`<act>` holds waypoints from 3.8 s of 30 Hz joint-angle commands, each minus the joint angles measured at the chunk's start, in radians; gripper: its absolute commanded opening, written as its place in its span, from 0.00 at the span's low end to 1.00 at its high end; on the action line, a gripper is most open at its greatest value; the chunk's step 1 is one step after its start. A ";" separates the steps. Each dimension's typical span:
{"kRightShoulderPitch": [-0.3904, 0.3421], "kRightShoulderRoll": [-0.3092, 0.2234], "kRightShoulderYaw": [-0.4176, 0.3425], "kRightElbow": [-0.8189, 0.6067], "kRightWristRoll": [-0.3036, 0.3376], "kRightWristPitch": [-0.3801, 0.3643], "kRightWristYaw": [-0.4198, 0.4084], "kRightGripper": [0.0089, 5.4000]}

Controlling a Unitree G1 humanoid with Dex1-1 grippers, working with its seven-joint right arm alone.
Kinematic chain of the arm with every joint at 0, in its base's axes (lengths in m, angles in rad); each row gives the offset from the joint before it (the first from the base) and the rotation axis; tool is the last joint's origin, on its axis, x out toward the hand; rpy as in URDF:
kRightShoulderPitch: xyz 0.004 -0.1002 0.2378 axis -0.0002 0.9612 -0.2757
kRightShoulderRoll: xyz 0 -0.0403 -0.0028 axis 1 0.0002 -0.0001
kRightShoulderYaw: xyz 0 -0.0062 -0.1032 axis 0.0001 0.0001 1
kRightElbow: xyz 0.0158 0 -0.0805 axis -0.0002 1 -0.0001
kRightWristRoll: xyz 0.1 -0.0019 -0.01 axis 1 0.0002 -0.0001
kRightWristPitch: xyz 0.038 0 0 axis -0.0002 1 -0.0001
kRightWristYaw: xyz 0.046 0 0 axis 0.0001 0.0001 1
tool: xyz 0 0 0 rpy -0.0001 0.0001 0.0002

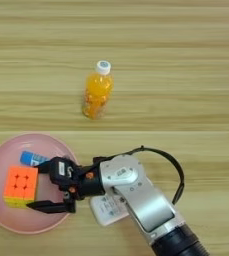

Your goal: Move the objects on the table

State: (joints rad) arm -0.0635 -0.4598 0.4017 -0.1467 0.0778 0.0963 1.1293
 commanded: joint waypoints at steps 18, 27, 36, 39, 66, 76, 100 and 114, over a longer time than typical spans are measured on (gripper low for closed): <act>-0.120 0.008 -0.144 -0.077 0.121 0.027 -0.050 0.62; -0.154 -0.027 -0.259 -0.054 0.189 0.048 -0.047 0.62; -0.187 -0.119 -0.403 0.155 0.177 -0.015 -0.038 0.62; -0.196 -0.143 -0.424 0.233 0.166 -0.044 -0.031 0.62; -0.210 -0.154 -0.390 0.529 0.043 -0.232 -0.022 0.72; -0.219 -0.166 -0.419 0.498 0.076 -0.213 -0.019 0.90; -0.140 -0.296 -0.592 0.244 0.248 -0.153 0.111 0.99; -0.069 -0.388 -0.561 0.214 0.328 -0.162 0.418 0.99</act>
State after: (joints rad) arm -0.0833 -0.7786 -0.1604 0.0846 0.4025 -0.0516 1.5364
